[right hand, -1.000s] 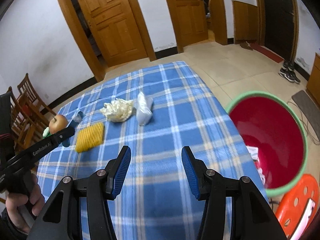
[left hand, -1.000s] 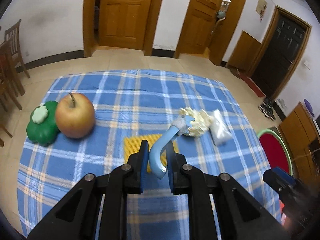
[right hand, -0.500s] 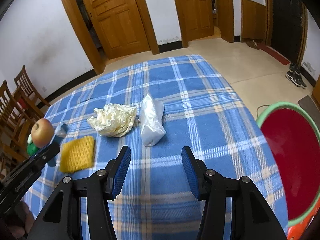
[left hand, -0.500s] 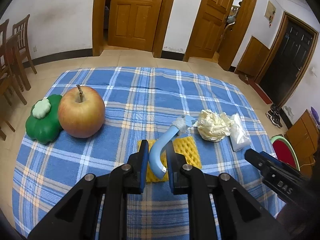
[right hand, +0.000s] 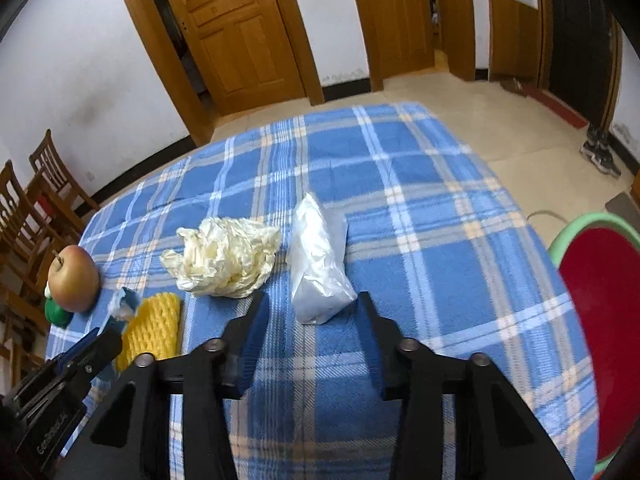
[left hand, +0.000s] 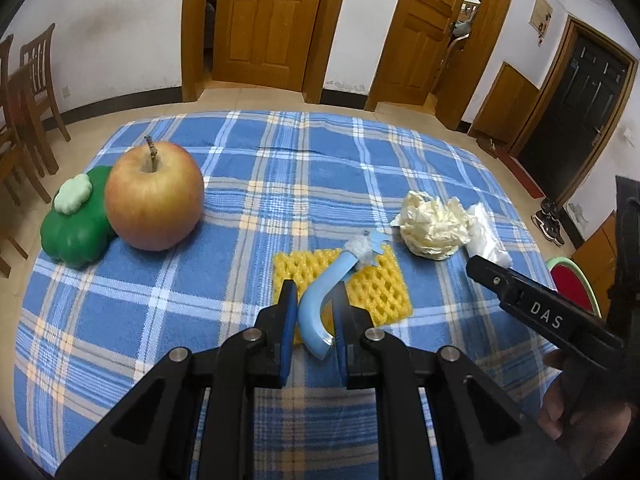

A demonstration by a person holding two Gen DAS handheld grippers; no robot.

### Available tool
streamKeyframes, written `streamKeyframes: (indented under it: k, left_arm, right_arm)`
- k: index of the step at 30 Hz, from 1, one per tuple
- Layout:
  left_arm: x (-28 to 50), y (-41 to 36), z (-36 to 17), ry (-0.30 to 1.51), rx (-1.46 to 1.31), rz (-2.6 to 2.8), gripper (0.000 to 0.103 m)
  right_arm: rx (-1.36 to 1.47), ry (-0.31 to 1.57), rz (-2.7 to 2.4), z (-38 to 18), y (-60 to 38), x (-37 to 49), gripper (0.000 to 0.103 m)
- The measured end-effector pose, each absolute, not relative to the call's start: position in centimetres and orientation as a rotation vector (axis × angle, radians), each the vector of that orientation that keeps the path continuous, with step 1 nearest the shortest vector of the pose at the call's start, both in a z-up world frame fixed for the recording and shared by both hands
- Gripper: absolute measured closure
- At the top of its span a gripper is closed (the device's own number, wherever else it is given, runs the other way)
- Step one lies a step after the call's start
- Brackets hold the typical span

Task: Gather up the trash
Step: 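Grasp the white plastic bag with the right tool, then release the white bag into the bucket with the right tool while the left tool holds the blue piece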

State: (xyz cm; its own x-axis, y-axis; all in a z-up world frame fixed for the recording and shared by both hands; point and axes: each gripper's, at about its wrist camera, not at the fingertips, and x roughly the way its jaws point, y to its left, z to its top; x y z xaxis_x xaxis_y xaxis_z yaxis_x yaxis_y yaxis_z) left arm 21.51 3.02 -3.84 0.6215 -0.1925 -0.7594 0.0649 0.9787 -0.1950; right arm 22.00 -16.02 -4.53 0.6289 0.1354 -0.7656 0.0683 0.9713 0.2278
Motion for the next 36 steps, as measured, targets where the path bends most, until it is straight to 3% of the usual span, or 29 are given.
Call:
streamKeyframes:
  k: [3, 8, 36]
  left_arm:
    - [21.6, 3.3, -3.9, 0.89, -0.164, -0.148, 0.087]
    - [21.7, 3.0, -4.3, 0.89, -0.15, -0.149, 0.087]
    - [20.5, 1.8, -3.1, 0.81, -0.109, -0.182, 0.087]
  right_arm:
    - [0.247, 0.886, 0.042, -4.7, -16.1, 22.0, 0.076]
    - [0.288, 0.88, 0.057, -4.6, -16.5, 21.6, 0.08]
    - [0.353, 0.813, -0.14, -2.1, -24.2, 7.1, 0.08]
